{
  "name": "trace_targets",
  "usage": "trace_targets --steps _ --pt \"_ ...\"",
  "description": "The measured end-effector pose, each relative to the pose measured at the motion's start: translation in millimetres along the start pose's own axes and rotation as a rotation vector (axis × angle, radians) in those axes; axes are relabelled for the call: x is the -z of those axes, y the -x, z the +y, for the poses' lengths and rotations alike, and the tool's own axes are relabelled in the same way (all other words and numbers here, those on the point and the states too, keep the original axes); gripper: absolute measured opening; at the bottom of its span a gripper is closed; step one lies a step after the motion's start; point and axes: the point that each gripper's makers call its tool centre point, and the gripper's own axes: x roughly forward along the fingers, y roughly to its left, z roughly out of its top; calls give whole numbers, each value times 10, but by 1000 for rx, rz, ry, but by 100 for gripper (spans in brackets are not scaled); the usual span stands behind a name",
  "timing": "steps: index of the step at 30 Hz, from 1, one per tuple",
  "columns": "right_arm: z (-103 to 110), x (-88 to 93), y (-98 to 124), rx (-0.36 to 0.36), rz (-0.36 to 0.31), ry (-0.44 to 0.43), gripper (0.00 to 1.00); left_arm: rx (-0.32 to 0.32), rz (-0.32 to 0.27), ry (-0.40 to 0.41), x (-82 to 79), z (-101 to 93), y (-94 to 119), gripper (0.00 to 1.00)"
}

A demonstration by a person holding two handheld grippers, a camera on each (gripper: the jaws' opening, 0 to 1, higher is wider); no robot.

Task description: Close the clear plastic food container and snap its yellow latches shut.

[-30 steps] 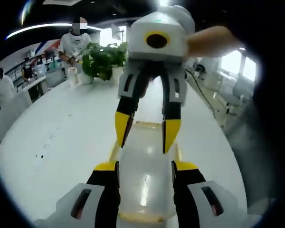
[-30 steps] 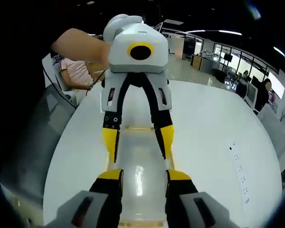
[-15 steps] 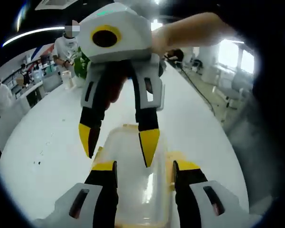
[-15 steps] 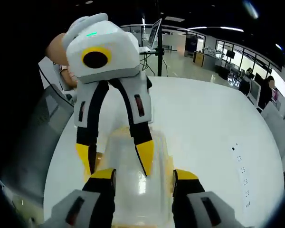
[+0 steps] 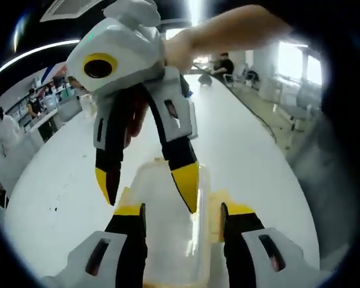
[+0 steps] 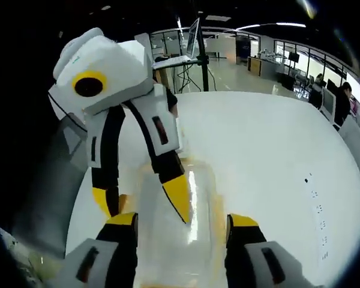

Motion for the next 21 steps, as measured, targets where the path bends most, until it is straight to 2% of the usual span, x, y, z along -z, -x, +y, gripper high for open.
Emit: trace_targets --steps 1,4,7,10,11,17,21 --pt "-8 18 -10 0 12 16 55 -15 8 -31 7 3 -3 49" --pt "-21 63 -49 -27 33 -5 56 -32 46 -86 60 -20 -26 49" --pt "-26 113 -56 -51 64 -13 57 -54 89 -175 113 -87 -69 49" --pt "-14 118 -60 -74 82 -21 56 -106 155 -253 214 -69 -89 44" --pt "-6 117 -67 -85 92 -20 55 -114 130 -283 168 -68 -101 43" --pt "15 121 -88 -111 166 -21 54 -147 130 -299 195 -60 -109 42" --pt "29 129 -98 -137 239 -12 53 -145 127 -297 194 -44 -106 41"
